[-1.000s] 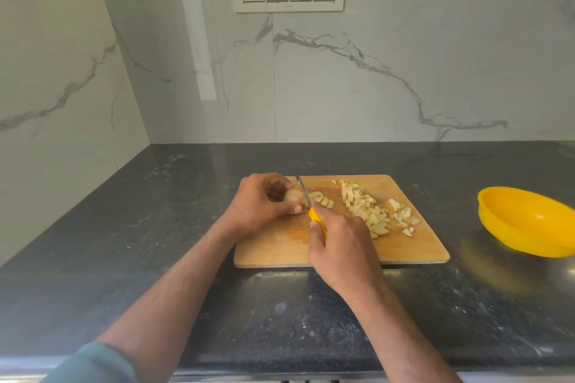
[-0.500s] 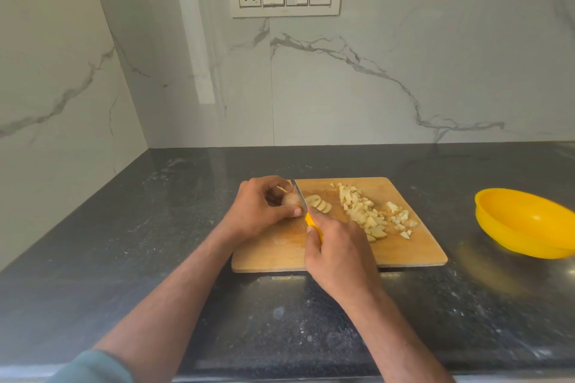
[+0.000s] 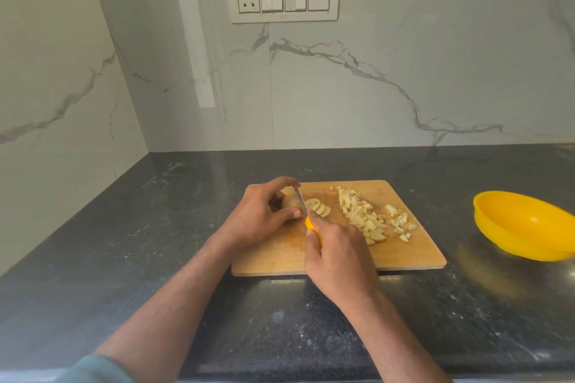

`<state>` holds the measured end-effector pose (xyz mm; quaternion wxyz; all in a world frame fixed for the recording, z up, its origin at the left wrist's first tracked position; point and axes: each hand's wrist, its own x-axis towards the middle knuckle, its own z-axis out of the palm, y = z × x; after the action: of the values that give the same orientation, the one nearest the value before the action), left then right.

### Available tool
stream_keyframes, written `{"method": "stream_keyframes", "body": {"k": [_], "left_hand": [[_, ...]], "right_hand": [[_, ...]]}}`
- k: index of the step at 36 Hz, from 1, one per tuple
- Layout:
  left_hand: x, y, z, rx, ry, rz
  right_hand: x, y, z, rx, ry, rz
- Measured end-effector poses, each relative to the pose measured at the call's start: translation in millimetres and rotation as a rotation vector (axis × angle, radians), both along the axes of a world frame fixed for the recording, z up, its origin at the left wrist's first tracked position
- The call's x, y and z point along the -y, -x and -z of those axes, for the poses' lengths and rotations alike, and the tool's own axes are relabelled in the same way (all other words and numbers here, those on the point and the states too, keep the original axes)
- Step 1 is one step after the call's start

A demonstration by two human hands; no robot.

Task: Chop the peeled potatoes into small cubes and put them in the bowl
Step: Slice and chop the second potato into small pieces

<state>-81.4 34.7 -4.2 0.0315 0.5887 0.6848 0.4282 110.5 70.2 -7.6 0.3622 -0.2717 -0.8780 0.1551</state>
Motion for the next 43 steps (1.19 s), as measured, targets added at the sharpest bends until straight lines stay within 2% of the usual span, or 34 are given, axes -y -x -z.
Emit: {"method": "stream_keyframes", "body": {"k": [9, 29, 43], "left_hand": [[-0.3, 5.3, 1.3, 0.072, 0.001, -0.063], [-1.5, 3.5, -0.5, 0.065, 0.023, -0.121], [0.4, 0.3, -1.6, 0.037, -0.014, -0.104]], "right_hand": [[2.7, -2.4, -5.6, -0.009, 0.021, 0.024], [2.5, -0.5, -2.4, 0.006, 0.006, -0.009], [1.3, 0.7, -2.2, 0.096, 0.013, -0.028]]}}
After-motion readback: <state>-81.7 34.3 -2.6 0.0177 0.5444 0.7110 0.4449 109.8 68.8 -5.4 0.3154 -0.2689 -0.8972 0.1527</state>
